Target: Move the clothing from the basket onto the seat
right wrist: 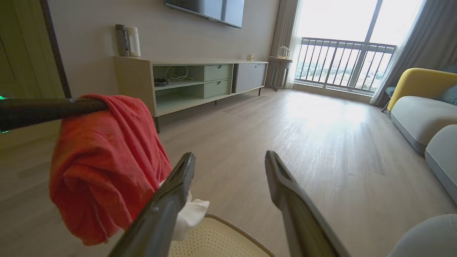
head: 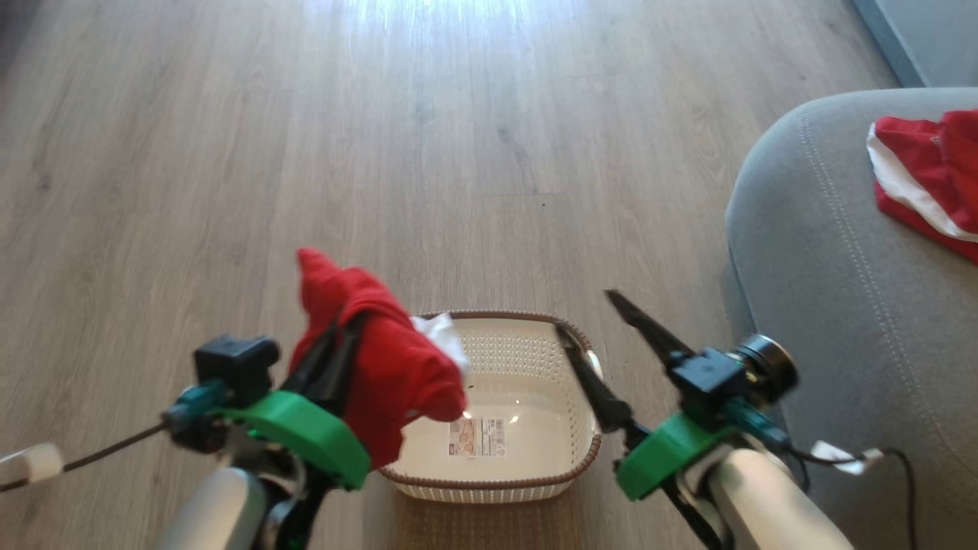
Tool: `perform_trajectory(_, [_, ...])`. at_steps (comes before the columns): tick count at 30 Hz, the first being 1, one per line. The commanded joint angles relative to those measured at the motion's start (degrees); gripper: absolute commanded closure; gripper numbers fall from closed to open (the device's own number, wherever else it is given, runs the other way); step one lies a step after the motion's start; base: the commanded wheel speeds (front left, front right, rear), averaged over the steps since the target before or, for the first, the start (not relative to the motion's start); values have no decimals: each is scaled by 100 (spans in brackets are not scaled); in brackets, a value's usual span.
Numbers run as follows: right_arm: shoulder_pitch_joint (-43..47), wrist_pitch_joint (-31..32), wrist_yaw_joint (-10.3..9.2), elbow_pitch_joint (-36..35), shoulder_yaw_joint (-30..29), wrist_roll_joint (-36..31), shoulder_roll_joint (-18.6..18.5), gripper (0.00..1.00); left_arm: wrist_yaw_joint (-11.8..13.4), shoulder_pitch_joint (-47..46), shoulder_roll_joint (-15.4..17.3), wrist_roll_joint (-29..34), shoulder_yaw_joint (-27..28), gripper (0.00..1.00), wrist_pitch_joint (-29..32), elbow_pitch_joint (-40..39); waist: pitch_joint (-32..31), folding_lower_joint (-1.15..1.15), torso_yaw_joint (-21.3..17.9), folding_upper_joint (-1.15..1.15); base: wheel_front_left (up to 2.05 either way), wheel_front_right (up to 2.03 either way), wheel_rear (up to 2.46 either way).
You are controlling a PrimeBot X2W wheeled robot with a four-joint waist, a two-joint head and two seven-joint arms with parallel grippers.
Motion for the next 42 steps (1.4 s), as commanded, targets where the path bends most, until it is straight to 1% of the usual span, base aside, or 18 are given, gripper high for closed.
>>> perform_trajectory(1, [-401,-18,-2,-84,372,117,-65,0,-68,-442,-9,81,80,100,33,-299,-1,0,52,0,0,0,0])
perform_trajectory(7, [-908,-5,-2,203,1170,607,-45,0,-194,-578,-228,206,-380,100,174,-480,-10,0,160,0,0,0,0])
perform_trajectory(13, [-1171,-8,-2,504,1775,1079,-46,0,-339,-647,-367,288,-773,100,307,-672,-28,0,238,0,0,0,0])
perform_trajectory(14, [-1171,-8,-2,504,1775,1079,-46,0,-339,-647,-367,288,-773,100,307,-672,-28,0,238,0,0,0,0])
perform_trajectory(18, [-1259,-2,-2,680,2088,1403,-136,0,-487,-648,-412,236,-969,100,389,-841,-41,0,269,0,0,0,0])
perform_trajectory(22, [-1333,10,-2,797,2305,1651,-254,0,-563,-629,-371,173,-1048,100,478,-947,-42,0,273,0,0,0,0])
perform_trajectory(23, [-1353,16,-2,811,2353,1705,-277,27,-560,-620,-355,167,-1050,100,495,-954,-40,0,264,0,0,0,0])
perform_trajectory(24, [-1367,15,-2,820,2365,1776,-287,65,-555,-610,-339,163,-1048,100,505,-954,-39,0,253,0,0,0,0])
perform_trajectory(25, [-1380,13,-2,828,2370,1844,-294,100,-550,-600,-327,159,-1046,100,508,-949,-37,0,242,0,0,0,0])
perform_trajectory(29, [-1449,7,-2,860,2410,1992,-351,100,-521,-569,-303,164,-1051,100,499,-918,-25,0,175,0,0,0,0])
perform_trajectory(30, [-1461,5,-2,861,2409,2014,-366,100,-509,-573,-290,192,-1053,93,486,-905,-20,0,153,0,0,0,0])
perform_trajectory(31, [-1468,2,-2,859,2394,2036,-381,100,-495,-573,-285,207,-1049,75,469,-894,-12,0,128,0,0,0,0])
perform_trajectory(33, [-1479,-3,-2,847,2343,2062,-415,100,-459,-565,-280,226,-1028,44,424,-876,1,0,61,0,0,0,0])
perform_trajectory(34, [-1482,-6,-2,833,2307,2072,-435,100,-441,-562,-272,244,-1018,10,398,-865,10,0,19,0,0,0,0])
perform_trajectory(35, [-1483,-9,-2,817,2263,2076,-464,100,-427,-559,-264,266,-1015,0,373,-850,15,0,-26,0,0,0,0])
perform_trajectory(36, [-1482,-12,-2,794,2206,2078,-494,100,-413,-556,-251,293,-1017,0,353,-830,21,0,-78,0,0,0,0])
perform_trajectory(37, [-1480,-17,-2,730,2073,2070,-564,100,-373,-542,-237,330,-1008,0,313,-791,45,0,-212,0,0,0,0])
perform_trajectory(42, [-1456,-22,-2,496,1677,1980,-745,100,-329,-503,-238,338,-997,0,226,-680,128,0,-664,0,0,0,0])
